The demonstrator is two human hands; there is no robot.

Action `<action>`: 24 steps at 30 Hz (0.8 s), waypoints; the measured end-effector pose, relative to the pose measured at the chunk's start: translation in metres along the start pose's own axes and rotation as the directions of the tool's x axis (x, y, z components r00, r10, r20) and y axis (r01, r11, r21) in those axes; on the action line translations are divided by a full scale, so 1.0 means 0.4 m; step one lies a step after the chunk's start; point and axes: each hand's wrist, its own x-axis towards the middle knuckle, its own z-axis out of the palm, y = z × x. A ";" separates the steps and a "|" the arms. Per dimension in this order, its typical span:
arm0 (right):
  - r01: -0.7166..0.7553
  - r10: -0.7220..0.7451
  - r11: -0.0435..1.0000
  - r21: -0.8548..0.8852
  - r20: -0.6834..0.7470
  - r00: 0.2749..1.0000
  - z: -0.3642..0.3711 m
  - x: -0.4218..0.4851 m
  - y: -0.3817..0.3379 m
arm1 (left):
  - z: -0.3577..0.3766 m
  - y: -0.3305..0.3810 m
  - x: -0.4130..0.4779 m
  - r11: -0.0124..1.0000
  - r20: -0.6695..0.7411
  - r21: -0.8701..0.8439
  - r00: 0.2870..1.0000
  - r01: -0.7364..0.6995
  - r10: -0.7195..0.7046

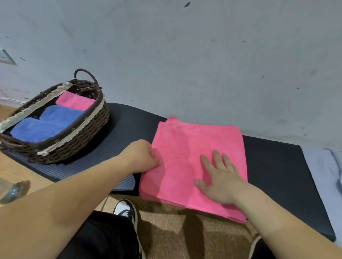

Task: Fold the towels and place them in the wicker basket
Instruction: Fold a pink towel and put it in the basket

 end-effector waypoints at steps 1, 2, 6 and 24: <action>-0.034 0.034 0.999 -0.001 0.009 0.999 0.002 -0.012 0.003 | 0.005 0.007 0.008 1.000 -0.027 -0.008 0.999 -0.025 0.025; -0.070 0.070 0.997 -0.012 0.016 0.997 0.003 -0.024 0.006 | 0.010 0.017 0.017 0.999 -0.041 -0.015 0.998 -0.053 0.052; -0.207 0.210 0.975 -0.085 0.023 0.977 -0.004 -0.067 0.000 | 0.016 0.073 0.030 0.986 -0.028 0.074 0.988 -0.150 0.152; -0.047 0.244 0.882 0.469 -0.368 0.897 -0.183 0.322 -0.012 | 0.019 0.050 0.036 0.980 0.217 -0.015 0.956 -0.199 0.198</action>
